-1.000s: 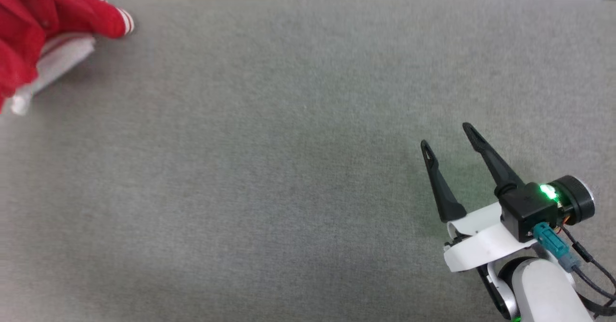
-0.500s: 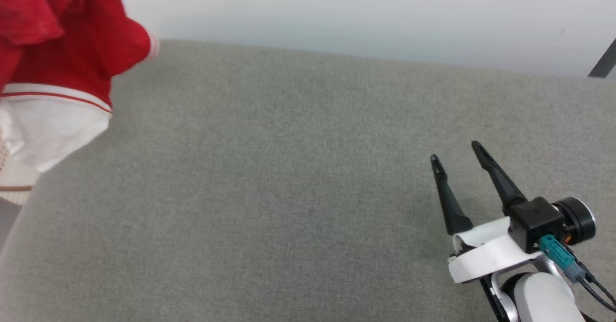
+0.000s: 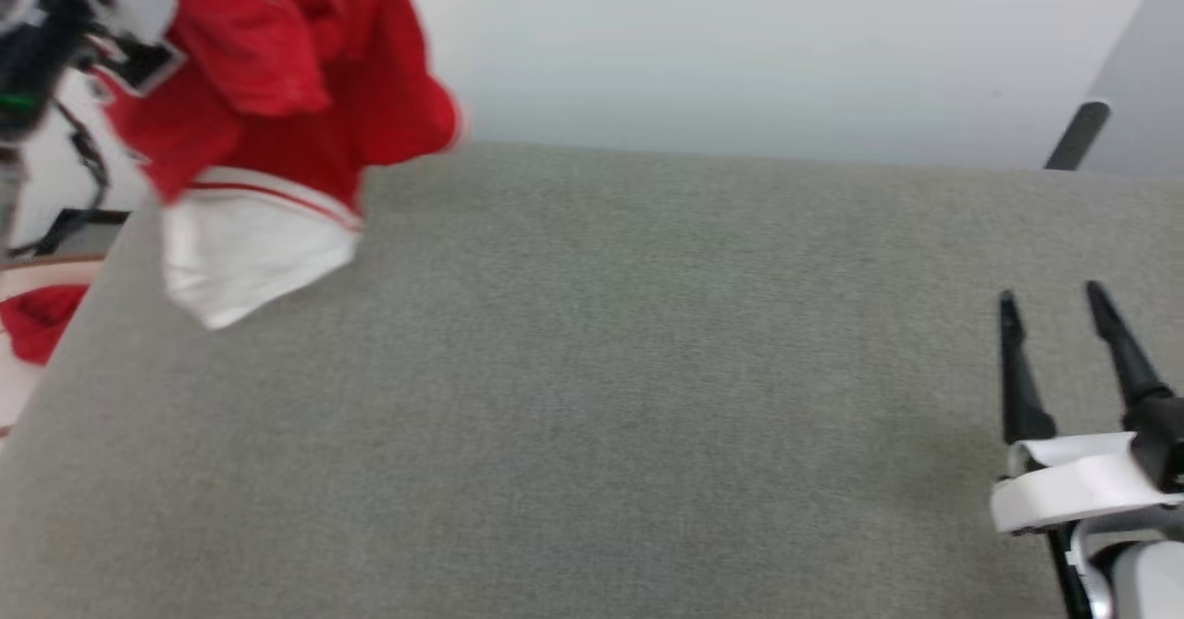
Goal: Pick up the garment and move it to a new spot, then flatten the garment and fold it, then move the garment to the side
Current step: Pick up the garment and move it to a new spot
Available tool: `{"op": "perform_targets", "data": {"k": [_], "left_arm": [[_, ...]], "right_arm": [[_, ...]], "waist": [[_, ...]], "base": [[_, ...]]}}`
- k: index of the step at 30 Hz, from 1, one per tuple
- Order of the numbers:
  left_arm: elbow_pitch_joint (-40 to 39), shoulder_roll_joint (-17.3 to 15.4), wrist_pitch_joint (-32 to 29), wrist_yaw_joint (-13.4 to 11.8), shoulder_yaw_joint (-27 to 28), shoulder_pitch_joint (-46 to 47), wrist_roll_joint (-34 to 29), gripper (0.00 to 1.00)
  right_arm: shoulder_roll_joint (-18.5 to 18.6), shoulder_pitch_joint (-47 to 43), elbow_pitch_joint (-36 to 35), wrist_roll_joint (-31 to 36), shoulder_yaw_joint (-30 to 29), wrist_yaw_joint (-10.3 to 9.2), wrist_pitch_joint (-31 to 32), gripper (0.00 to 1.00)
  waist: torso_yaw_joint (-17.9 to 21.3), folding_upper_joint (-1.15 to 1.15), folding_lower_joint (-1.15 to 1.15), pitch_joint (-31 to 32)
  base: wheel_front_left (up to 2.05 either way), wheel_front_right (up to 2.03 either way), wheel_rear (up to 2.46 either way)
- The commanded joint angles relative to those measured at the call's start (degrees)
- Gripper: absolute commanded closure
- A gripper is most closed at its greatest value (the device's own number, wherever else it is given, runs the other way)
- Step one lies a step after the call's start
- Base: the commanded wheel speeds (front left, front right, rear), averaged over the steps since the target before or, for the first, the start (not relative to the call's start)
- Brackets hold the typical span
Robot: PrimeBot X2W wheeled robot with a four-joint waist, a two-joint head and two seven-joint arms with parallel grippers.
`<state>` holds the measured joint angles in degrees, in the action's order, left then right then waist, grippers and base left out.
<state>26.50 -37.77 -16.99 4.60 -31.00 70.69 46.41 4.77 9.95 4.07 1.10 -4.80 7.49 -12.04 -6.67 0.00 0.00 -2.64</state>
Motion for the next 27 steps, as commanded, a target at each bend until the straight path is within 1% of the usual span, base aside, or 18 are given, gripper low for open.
{"op": "perform_targets", "data": {"k": [1, 3, 5, 12, 17, 23, 27], "left_arm": [[-2.2, 0.6, -0.8, -1.0, -0.2, -1.0, 0.5, 1.0], [-5.2, 1.9, -2.1, -2.6, -1.1, -2.0, 0.4, 1.0], [-7.8, 2.1, -3.5, -3.8, -1.4, -3.1, 1.1, 1.0], [-16.8, 3.8, -7.1, -7.0, -3.3, -6.7, 2.2, 1.0], [-22.1, 5.6, -8.9, -9.4, -5.2, -10.0, 2.9, 1.0], [-26.3, 8.1, -10.8, -11.9, -8.2, -15.1, 4.3, 1.0], [-27.2, 9.6, -11.9, -12.7, -10.7, -18.4, 4.8, 1.0]], "right_arm": [[0.1, -0.1, -0.3, 0.8, -1.8, 0.0, -0.1, 0.0], [0.4, 0.2, -0.2, 0.8, -3.5, 0.0, -0.2, 0.0], [0.6, 0.6, 0.1, 0.9, -5.0, 0.0, -0.4, 0.0], [0.0, 1.5, 0.7, 1.0, -8.6, -0.01, -1.2, 0.0], [-0.9, 0.8, 0.5, 1.5, -9.5, -0.01, -1.6, 0.0], [-1.6, 0.8, 1.0, 1.2, -9.5, -0.01, -2.0, 0.0], [-1.8, 1.4, 2.0, 0.8, -9.3, -0.01, -2.4, 0.0]], "waist": [[2.3, 0.0, 0.0, -0.3], [3.6, 0.0, 0.0, -0.7], [5.0, 0.0, 0.0, -1.3], [9.6, 0.0, 0.0, -3.7], [12.1, 0.0, 0.0, -5.3], [14.0, 0.0, 0.0, -6.9], [14.6, 0.0, 0.0, -8.1]], "base": [[0.0, 0.0, 0.0], [0.0, 0.0, 0.0], [0.0, 0.0, 0.0], [0.0, 0.0, 0.0], [0.0, 0.0, 0.0], [0.0, 0.0, 0.0], [0.0, 0.0, 0.0]]}}
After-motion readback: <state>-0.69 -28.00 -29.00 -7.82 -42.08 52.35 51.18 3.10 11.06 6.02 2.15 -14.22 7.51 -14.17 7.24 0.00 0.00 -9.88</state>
